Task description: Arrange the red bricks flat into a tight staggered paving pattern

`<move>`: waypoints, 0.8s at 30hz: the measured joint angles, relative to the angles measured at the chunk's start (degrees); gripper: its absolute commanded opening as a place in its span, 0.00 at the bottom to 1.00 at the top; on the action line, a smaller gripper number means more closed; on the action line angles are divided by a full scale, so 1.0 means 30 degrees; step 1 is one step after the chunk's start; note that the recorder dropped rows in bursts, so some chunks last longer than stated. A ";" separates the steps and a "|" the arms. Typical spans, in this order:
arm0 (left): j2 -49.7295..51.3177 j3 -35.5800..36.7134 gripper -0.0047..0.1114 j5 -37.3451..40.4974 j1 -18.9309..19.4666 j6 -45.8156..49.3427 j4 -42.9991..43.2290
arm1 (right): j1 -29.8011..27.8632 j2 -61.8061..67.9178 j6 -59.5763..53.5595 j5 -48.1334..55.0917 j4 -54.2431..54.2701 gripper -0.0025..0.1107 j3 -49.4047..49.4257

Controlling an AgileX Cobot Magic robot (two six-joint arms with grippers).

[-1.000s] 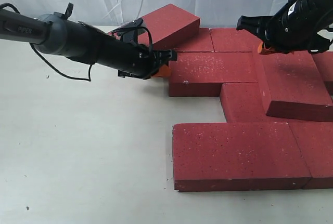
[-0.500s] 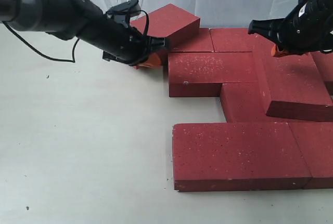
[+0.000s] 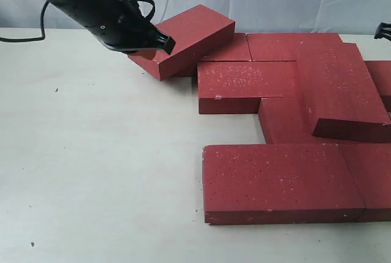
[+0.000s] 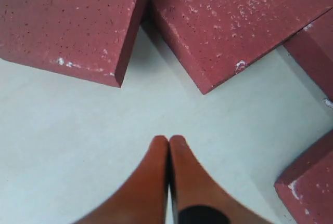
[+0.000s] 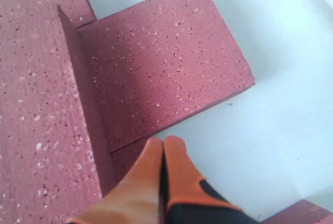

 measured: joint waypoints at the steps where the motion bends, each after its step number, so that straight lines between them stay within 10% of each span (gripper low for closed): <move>1: -0.0283 0.0275 0.04 -0.0120 0.0000 0.0000 0.0056 | -0.0046 0.0143 -0.0044 -0.0111 -0.0034 0.02 0.0000; 5: -0.2076 0.2567 0.04 -0.0465 0.0131 -0.0077 0.0127 | -0.0046 0.2050 -0.0186 -0.1007 0.0131 0.02 0.0000; 13: -0.5775 0.5260 0.04 -0.0970 0.6013 0.1478 -0.2041 | -0.0008 0.4644 -0.3001 -0.3927 0.1900 0.02 -0.0472; 24: -0.5904 0.5344 0.04 -0.1469 0.6264 0.1903 -0.2886 | 0.1727 0.4766 -1.2414 -0.2266 0.9973 0.02 -0.1060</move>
